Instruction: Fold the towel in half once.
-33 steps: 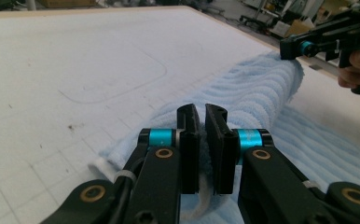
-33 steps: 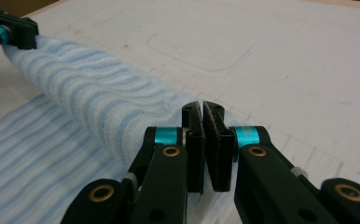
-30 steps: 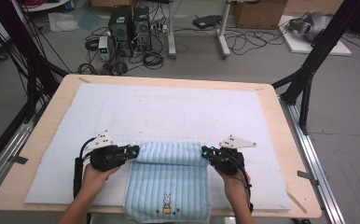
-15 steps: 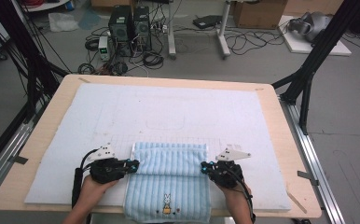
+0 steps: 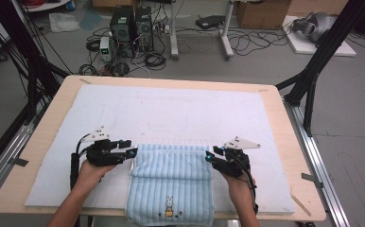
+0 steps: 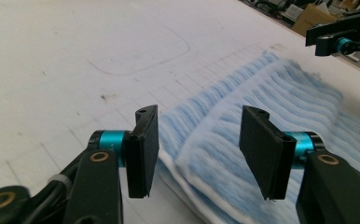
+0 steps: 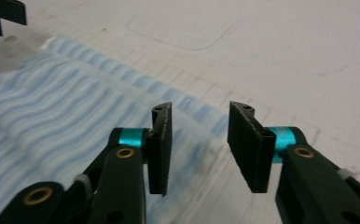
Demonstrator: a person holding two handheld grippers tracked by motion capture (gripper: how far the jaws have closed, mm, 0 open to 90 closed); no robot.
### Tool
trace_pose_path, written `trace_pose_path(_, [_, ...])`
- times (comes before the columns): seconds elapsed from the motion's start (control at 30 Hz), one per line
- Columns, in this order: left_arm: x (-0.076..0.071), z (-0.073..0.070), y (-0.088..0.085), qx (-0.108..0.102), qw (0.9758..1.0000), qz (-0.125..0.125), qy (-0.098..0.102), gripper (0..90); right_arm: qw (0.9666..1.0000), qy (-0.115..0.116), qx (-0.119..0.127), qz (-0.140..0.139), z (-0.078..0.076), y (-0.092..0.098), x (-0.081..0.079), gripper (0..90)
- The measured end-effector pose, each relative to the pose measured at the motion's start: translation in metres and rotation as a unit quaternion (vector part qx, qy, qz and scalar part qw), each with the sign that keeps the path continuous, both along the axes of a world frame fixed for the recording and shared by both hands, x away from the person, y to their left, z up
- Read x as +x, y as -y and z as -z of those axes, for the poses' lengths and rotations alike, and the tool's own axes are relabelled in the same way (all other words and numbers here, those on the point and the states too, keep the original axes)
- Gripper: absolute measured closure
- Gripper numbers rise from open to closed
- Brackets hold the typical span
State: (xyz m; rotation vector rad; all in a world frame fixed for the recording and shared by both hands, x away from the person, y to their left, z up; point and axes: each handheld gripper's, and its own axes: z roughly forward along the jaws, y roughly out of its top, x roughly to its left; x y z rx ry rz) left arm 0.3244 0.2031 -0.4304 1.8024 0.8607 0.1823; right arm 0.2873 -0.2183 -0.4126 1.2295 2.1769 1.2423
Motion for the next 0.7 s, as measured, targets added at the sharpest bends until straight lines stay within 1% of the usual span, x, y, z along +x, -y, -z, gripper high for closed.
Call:
trace_pose_path(0.07, [0.009,0.001,0.002,0.012,0.9999,0.001,-0.005,50.9,1.0000,-0.001,-0.005,0.006,0.002,0.000,0.010,58.4])
trace_pose_path(0.1, [0.014,0.003,0.004,0.019,0.9998,-0.001,-0.011,51.2,0.9999,-0.005,-0.007,0.009,0.004,0.001,0.015,58.2])
trace_pose_path(0.13, [0.016,0.004,0.005,0.025,0.9996,-0.002,-0.014,51.2,0.9998,-0.009,-0.015,0.013,0.006,0.001,0.021,58.3])
trace_pose_path(0.2, [0.022,0.008,0.008,0.038,0.9991,-0.004,-0.020,51.2,0.9995,-0.016,-0.024,0.014,0.010,0.002,0.029,59.3])
trace_pose_path(0.23, [0.026,0.012,0.009,0.046,0.9985,-0.008,-0.028,50.9,0.9993,-0.020,-0.028,0.015,0.011,0.003,0.032,60.5])
trace_pose_path(0.3, [0.030,0.017,0.012,0.055,0.9976,-0.010,-0.041,49.3,0.9991,-0.027,-0.033,0.006,0.014,0.003,0.038,61.9])
trace_pose_path(0.33, [0.031,0.020,0.013,0.063,0.9969,-0.011,-0.046,49.3,0.9990,-0.031,-0.033,0.003,0.015,0.002,0.041,62.1])
trace_pose_path(0.4, [0.032,0.023,0.016,0.075,0.9959,-0.010,-0.050,49.2,0.9986,-0.042,-0.031,-0.002,0.018,0.002,0.044,62.2])
trace_pose_path(0.43, [0.031,0.022,0.017,0.075,0.9959,-0.011,-0.048,49.7,0.9981,-0.053,-0.030,-0.004,0.020,0.002,0.045,62.2])
trace_pose_path(0.47, [0.031,0.022,0.017,0.073,0.9961,-0.008,-0.048,51.5,0.9977,-0.060,-0.032,-0.007,0.022,0.002,0.046,62.1])
trace_pose_path(0.5, [0.031,0.023,0.017,0.076,0.9959,-0.007,-0.049,52.8,0.9971,-0.066,-0.036,-0.010,0.024,0.001,0.047,61.7])
trace_pose_path(0.57, [0.030,0.022,0.018,0.085,0.9953,-0.007,-0.045,53.7,0.9967,-0.070,-0.041,-0.013,0.025,0.000,0.048,59.7])
trace_pose_path(0.6, [0.029,0.022,0.019,0.088,0.9952,-0.008,-0.043,55.7,0.9964,-0.071,-0.044,-0.015,0.026,0.000,0.049,58.9])
trace_pose_path(0.63, [0.029,0.022,0.019,0.093,0.9948,-0.009,-0.040,57.3,0.9963,-0.073,-0.045,-0.013,0.027,0.000,0.049,57.3])
trace_pose_path(0.67, [0.028,0.022,0.020,0.104,0.9939,-0.010,-0.034,60.5,0.9959,-0.077,-0.046,-0.012,0.028,-0.001,0.050,56.1])
trace_pose_path(0.7, [0.027,0.021,0.019,0.115,0.9928,-0.010,-0.029,65.7,0.9954,-0.080,-0.052,-0.011,0.030,-0.002,0.051,56.1])
